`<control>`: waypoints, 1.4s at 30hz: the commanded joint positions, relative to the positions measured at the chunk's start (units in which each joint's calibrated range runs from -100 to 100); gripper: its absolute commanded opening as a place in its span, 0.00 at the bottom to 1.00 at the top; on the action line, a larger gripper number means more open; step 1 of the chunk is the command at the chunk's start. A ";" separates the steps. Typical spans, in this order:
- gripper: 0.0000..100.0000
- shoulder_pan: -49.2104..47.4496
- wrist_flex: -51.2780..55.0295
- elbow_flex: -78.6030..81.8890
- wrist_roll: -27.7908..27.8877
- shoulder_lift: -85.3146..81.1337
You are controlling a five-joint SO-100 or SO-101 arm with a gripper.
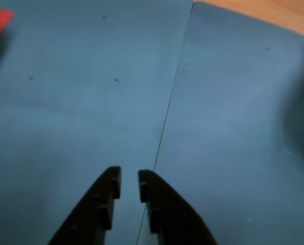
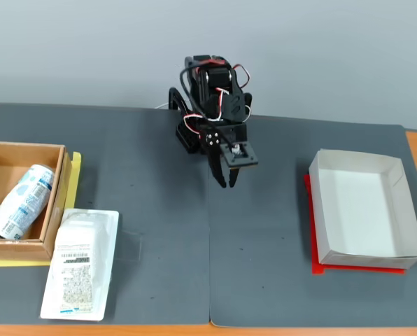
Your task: Pick the can and put it in the brown box
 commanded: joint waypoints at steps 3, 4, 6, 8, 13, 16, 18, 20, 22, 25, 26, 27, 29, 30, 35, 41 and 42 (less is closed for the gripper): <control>0.04 0.34 -1.02 2.29 -0.19 -0.67; 0.04 0.42 -1.02 2.66 -0.19 -0.67; 0.04 0.75 -1.02 2.93 -0.19 -0.84; 0.04 1.97 -1.11 3.65 -0.19 -1.10; 0.04 6.19 -1.80 7.63 -0.19 -1.10; 0.04 8.63 -1.89 10.08 -0.19 -1.18; 0.04 10.17 -1.89 10.08 -0.19 -1.18; 0.04 11.15 -1.89 10.08 -0.24 -1.18; 0.04 11.39 -1.63 10.08 -0.24 -1.18; 0.04 11.31 -0.67 9.90 -0.19 -1.27; 0.04 11.31 -0.33 9.90 -0.19 -1.27; 0.04 11.39 -0.24 9.90 -0.19 -1.27; 0.04 11.31 -0.24 9.90 -0.19 -1.27; 0.04 11.31 -0.24 9.90 -0.19 -1.27; 0.04 11.23 -0.24 9.90 -0.19 -1.35; 0.04 10.74 -0.24 9.90 -0.03 -1.35; 0.04 10.66 -0.24 9.90 0.02 -1.35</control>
